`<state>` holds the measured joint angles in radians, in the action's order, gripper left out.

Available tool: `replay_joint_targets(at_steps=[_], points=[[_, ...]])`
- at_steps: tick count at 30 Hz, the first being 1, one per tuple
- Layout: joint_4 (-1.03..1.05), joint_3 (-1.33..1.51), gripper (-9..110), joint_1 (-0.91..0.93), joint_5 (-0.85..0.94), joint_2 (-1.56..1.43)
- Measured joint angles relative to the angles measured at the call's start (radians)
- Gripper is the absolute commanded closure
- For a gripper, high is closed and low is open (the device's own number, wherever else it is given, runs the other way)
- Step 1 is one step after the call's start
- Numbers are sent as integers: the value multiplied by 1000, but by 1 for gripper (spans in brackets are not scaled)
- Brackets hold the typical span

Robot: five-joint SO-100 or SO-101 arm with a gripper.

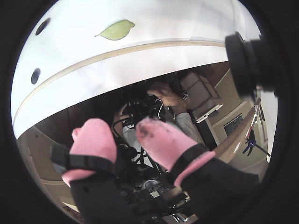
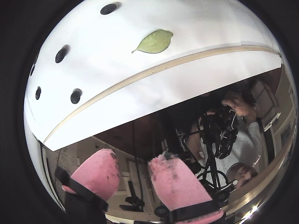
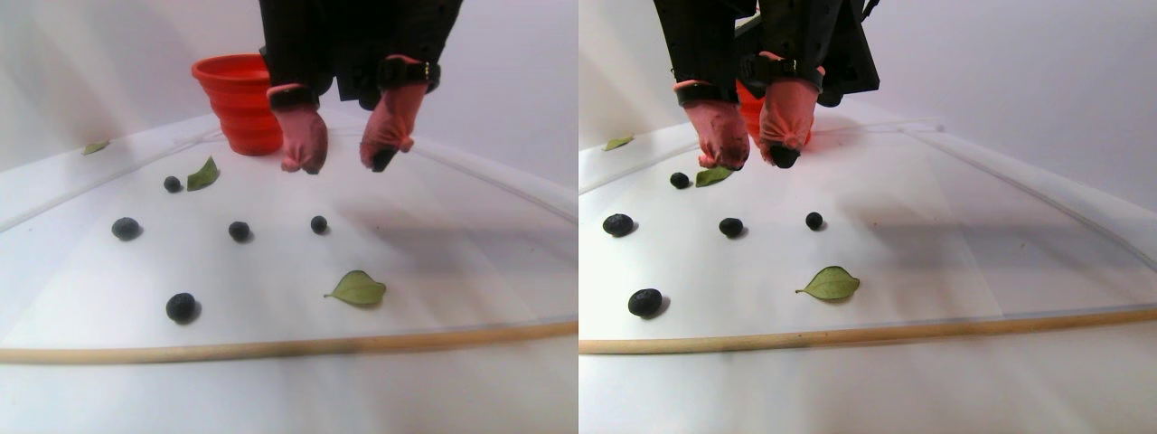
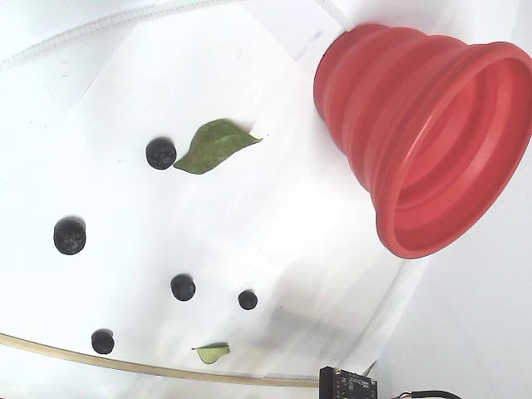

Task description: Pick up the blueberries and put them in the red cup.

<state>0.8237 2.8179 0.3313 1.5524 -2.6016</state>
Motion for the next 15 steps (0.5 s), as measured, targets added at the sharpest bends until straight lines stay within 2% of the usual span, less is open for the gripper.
replay_joint_targets(at_steps=[15], points=[[-230,29,87,2,43,129]])
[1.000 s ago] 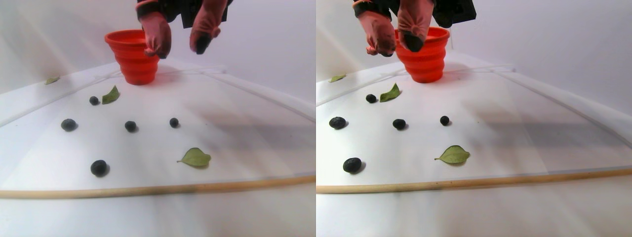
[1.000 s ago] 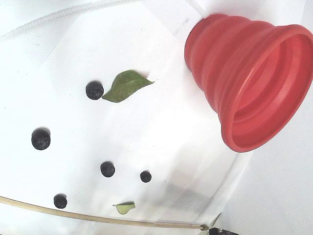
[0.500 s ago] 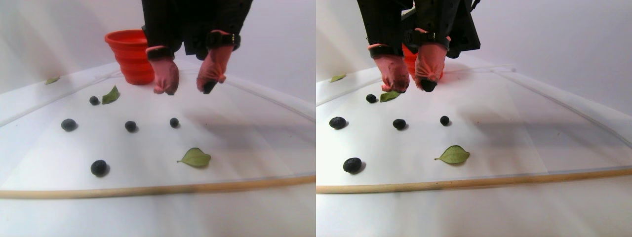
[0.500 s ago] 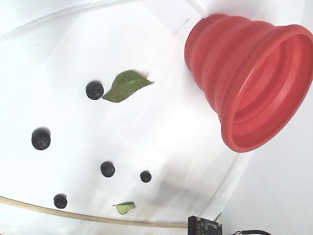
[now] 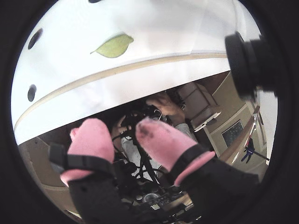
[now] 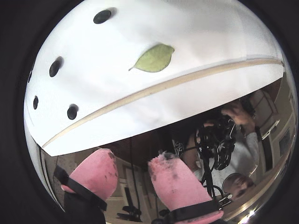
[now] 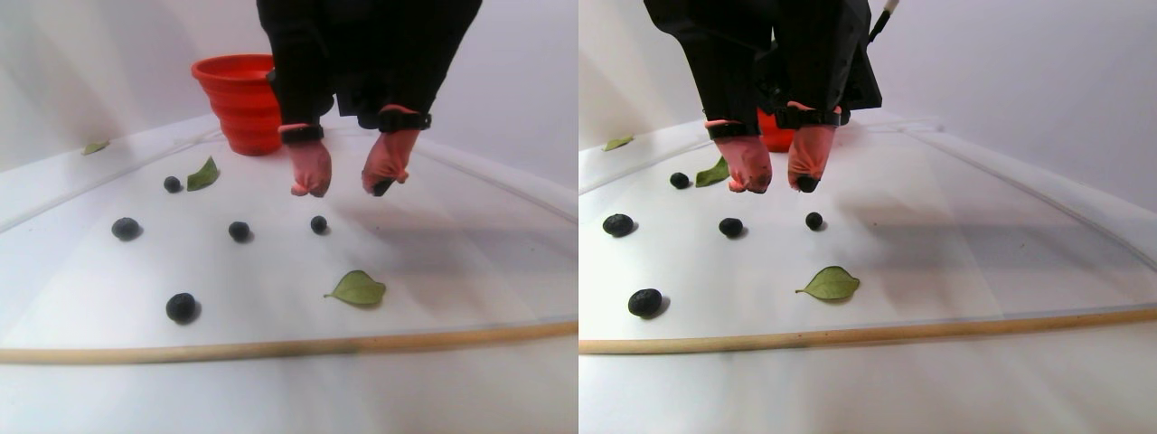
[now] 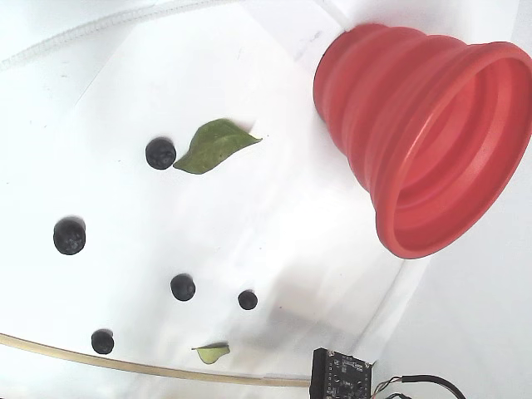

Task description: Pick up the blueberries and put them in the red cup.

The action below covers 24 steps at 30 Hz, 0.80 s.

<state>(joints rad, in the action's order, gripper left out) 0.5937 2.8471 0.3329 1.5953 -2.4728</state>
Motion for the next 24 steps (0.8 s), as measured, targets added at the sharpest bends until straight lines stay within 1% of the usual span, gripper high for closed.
replay_joint_targets(at_steps=[9,19,24], points=[[-118,38,87,0,23,28],[-318,-5,87,0,25,287],[-373,-40,87,-2,25,333]])
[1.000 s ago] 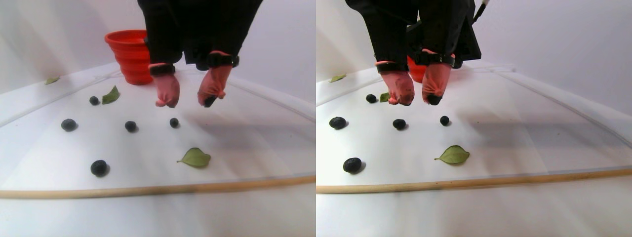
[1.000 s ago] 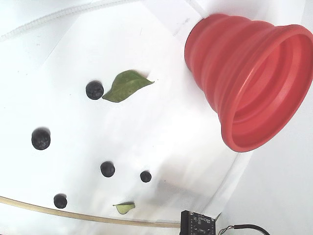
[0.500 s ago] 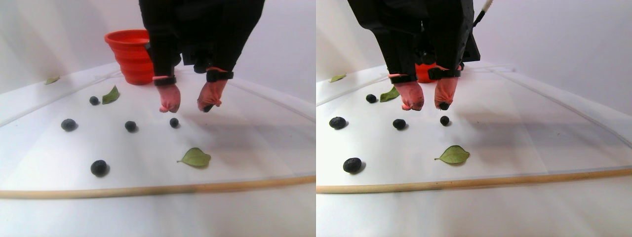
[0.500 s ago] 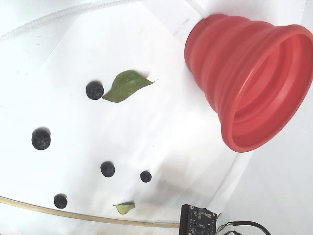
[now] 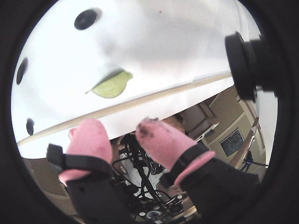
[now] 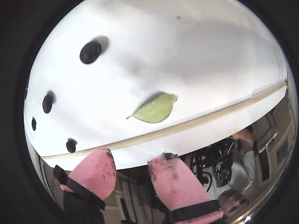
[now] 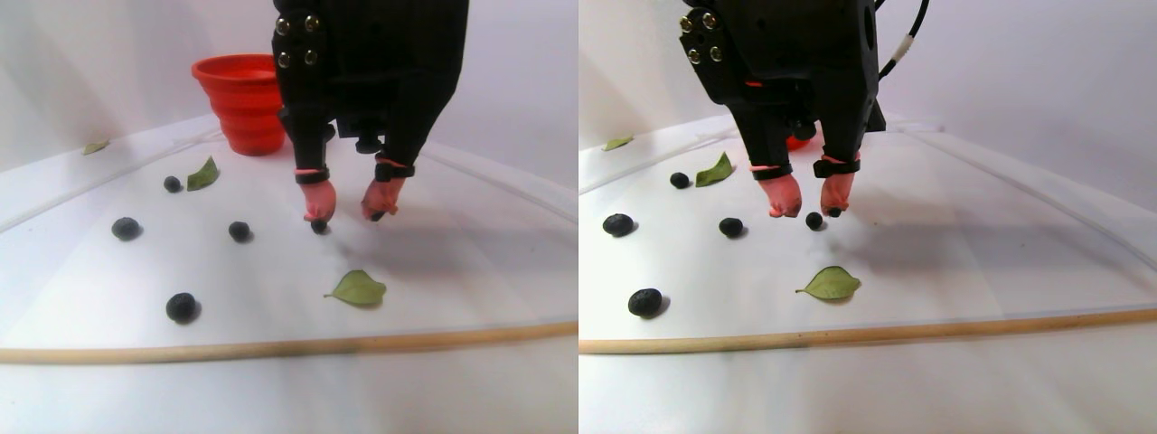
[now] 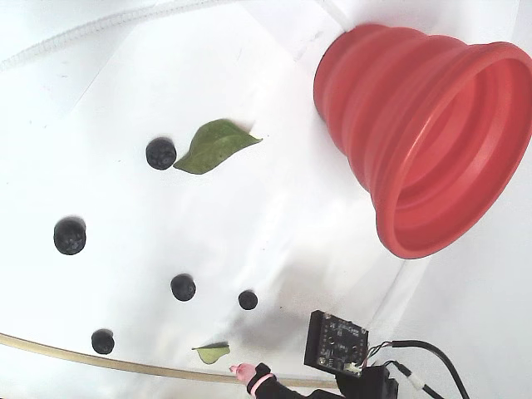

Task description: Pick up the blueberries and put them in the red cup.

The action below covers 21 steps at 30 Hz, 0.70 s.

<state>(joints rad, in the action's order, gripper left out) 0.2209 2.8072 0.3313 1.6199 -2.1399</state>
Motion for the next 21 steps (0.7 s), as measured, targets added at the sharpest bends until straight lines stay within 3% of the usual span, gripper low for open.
replay_joint_targets(at_steps=[21], points=[[-215,-37,87,-71,26,193]])
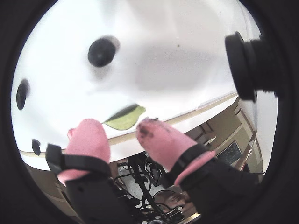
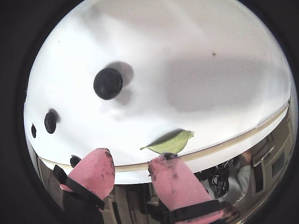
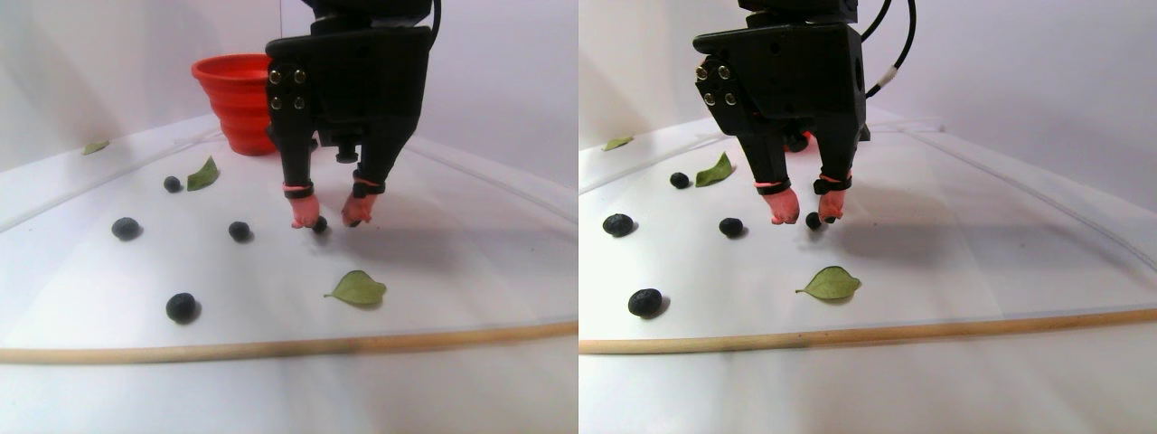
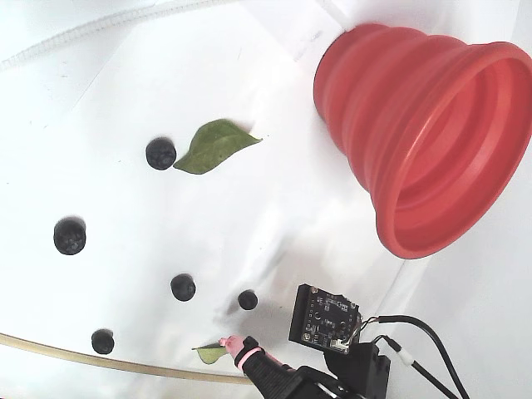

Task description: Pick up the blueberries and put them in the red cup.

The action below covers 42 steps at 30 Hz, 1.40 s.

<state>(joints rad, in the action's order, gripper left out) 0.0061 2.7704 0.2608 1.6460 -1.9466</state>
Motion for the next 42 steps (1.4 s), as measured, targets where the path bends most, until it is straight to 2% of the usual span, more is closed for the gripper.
replay_joint_targets(at_steps=[18,34,42], points=[[-170,-97,86,-43,20,221],[-175,-152,86,-49,29,249],[-104,-207,86,-61,20,249]])
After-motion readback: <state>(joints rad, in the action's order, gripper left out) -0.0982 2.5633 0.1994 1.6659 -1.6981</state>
